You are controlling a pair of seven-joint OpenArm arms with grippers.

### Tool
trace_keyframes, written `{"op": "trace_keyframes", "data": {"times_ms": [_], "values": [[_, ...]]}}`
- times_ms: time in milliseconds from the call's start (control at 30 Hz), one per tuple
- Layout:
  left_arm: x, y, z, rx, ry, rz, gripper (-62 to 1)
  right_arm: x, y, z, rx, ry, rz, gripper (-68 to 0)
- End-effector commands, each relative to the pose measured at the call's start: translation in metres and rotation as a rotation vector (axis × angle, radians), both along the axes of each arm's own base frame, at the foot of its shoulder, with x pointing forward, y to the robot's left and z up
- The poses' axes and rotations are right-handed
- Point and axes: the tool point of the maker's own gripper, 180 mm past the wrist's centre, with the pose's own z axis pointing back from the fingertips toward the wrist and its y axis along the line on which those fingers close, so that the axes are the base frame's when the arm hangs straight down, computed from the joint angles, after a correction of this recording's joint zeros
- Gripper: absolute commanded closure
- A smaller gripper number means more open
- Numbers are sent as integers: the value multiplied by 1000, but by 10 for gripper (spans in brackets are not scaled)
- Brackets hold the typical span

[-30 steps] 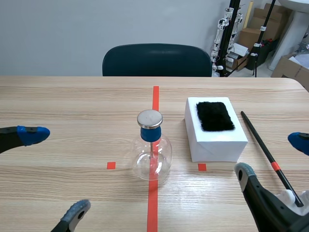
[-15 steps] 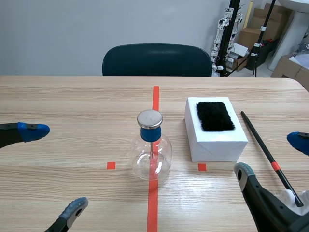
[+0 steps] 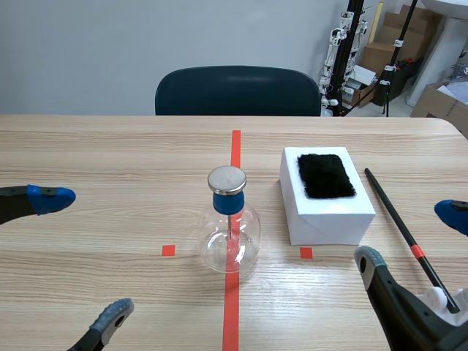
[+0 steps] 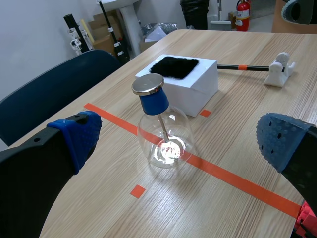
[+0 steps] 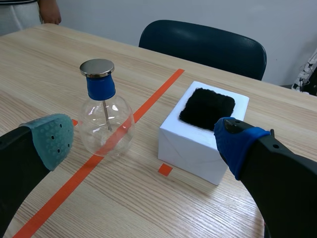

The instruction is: Do the electroscope experiment. return to the home posture

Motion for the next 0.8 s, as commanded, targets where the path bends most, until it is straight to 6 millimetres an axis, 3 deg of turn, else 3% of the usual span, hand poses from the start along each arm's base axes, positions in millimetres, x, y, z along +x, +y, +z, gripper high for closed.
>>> {"op": "trace_keyframes", "data": {"times_ms": [0,767], "values": [[0,0,3,-18,-5,4,-623,3,0,7,11,-26,5,-578],[4,3,8,-60,5,32,-623,8,0,8,4,-34,4,-578]]}}
